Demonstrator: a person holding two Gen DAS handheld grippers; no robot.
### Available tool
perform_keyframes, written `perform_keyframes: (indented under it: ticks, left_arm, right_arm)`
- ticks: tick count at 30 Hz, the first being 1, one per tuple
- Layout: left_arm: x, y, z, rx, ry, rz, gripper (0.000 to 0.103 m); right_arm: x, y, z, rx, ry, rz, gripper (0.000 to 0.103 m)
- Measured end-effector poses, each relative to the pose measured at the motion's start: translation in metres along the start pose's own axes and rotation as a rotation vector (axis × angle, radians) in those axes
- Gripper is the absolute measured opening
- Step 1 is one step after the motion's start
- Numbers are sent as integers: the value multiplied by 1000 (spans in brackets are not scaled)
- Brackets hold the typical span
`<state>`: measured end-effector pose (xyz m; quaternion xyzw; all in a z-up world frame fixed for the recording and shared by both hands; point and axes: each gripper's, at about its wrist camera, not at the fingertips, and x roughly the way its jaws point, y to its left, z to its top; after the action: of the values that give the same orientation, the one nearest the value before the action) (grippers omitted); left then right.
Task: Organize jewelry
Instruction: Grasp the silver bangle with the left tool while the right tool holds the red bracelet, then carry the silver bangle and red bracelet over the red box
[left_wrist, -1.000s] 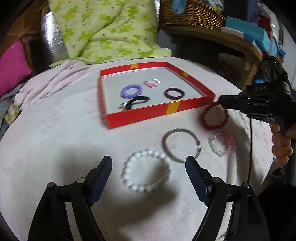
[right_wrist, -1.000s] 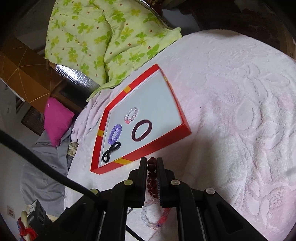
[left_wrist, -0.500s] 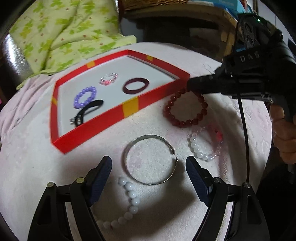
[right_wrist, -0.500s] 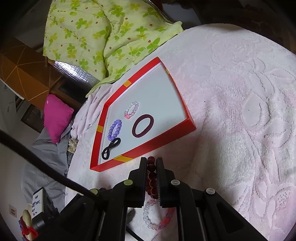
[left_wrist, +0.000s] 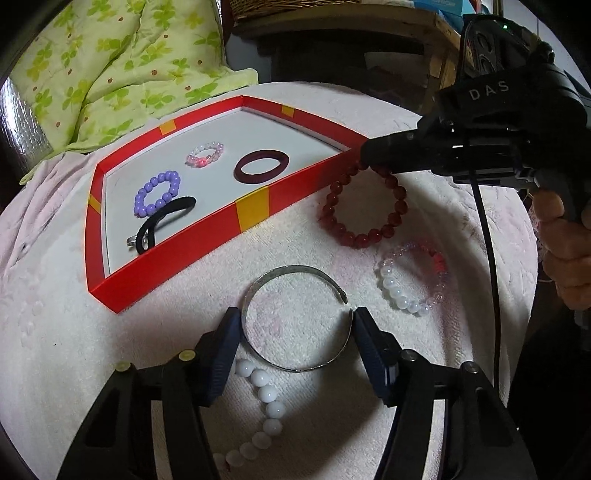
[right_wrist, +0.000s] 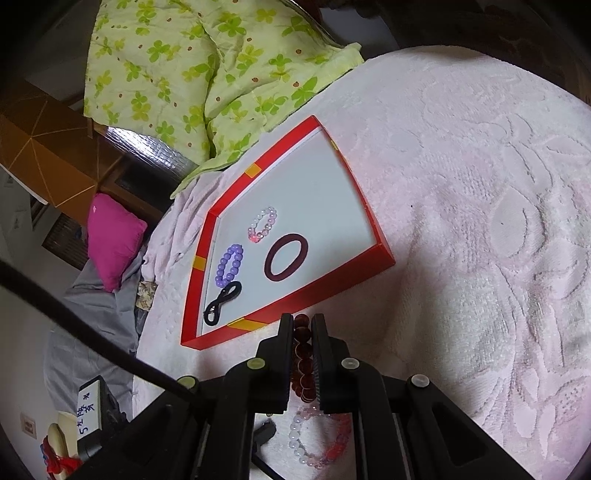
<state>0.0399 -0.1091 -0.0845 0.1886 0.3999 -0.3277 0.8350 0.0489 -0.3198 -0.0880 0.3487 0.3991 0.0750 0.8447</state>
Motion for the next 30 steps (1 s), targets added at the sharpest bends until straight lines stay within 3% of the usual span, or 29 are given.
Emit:
perform_keyframes:
  ticks: [12, 19, 30]
  left_arm:
    - [-43, 8, 3, -62, -135, 5, 63]
    - [-63, 32, 3, -146, -196, 112, 63]
    - [-74, 70, -3, -281, -199, 233, 63]
  right_arm:
    - [-16, 17, -3, -51, -98, 57, 11]
    - [-28, 32, -4, -92, -180, 109, 11]
    - [-16, 55, -11, -134, -172, 135, 11]
